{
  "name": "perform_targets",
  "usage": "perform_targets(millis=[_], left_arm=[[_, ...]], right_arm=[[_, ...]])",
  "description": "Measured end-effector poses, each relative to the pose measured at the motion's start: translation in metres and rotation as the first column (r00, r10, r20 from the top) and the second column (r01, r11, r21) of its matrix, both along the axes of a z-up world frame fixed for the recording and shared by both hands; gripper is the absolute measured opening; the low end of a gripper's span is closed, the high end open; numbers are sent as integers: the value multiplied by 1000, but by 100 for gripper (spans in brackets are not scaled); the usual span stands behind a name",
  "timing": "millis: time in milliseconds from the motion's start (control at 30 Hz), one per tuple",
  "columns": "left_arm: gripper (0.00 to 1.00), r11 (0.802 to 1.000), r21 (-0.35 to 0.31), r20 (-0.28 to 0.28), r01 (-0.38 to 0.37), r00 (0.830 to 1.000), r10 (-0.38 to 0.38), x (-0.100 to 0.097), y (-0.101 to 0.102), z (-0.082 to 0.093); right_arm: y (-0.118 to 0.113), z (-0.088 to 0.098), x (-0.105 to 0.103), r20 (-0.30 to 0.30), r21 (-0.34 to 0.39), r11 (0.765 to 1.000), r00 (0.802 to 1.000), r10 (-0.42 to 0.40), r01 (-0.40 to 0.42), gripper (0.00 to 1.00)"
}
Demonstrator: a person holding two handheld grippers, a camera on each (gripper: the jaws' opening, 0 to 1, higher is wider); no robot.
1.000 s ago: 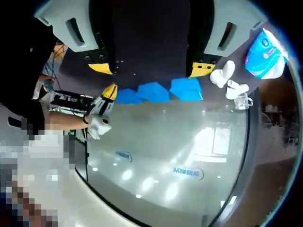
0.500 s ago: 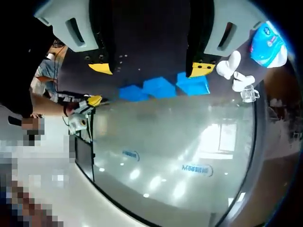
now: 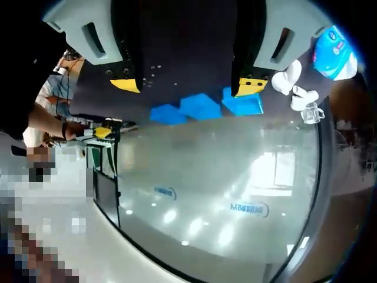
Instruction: Sort the screws, nuts, and washers into the corresponding bins
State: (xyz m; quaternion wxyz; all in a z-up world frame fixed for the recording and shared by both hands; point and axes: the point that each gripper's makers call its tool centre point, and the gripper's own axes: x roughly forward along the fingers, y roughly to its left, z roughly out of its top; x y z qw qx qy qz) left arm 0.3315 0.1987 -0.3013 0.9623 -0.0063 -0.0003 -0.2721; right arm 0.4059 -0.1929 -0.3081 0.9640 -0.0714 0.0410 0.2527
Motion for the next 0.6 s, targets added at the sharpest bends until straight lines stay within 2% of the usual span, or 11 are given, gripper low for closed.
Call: perform_targets(millis=[67, 300, 500, 600], left_arm=[[60, 1000, -4, 2, 3, 1000, -3, 0, 0, 0], [59, 1000, -5, -2, -3, 1000, 3, -2, 4, -4], [59, 1000, -9, -4, -6, 1000, 6, -7, 8, -6], [59, 1000, -14, -4, -12, 1000, 12, -9, 11, -6]], right_arm=[[-6, 0, 4, 21, -35, 998, 998, -57, 58, 0], [1, 11, 26, 44, 1, 995, 994, -97, 97, 0], [10, 22, 70, 56, 10, 992, 990, -128, 127, 0], [17, 25, 99, 63, -13, 990, 989, -137, 138, 0]])
